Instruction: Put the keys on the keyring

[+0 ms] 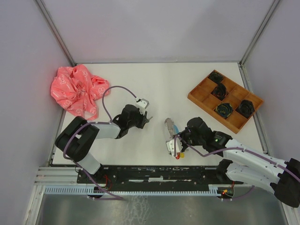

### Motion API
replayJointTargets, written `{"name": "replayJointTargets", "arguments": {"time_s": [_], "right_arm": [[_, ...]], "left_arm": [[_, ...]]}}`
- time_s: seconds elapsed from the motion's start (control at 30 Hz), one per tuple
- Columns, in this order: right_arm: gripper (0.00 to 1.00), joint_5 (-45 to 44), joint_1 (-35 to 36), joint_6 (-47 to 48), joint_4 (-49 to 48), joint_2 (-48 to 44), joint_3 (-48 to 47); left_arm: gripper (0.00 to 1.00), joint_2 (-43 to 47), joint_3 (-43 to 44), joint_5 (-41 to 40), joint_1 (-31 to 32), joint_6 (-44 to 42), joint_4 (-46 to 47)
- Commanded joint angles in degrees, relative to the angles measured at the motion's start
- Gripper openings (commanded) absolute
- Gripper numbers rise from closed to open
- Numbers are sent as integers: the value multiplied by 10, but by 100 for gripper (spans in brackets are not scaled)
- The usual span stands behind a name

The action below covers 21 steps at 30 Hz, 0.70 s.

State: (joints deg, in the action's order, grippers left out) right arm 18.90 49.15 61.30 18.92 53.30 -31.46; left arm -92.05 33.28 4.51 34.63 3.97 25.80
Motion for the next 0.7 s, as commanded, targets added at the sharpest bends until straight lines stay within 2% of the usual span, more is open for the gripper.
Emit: {"name": "replayJointTargets", "arguments": {"time_s": [0.0, 0.67], "right_arm": [[1, -7, 3, -8, -25, -4, 0], [1, -6, 4, -11, -28, 0, -2]], "left_arm": [[28, -4, 17, -13, 4, -29, 5], [24, 10, 16, -34, 13, -33, -21]]}}
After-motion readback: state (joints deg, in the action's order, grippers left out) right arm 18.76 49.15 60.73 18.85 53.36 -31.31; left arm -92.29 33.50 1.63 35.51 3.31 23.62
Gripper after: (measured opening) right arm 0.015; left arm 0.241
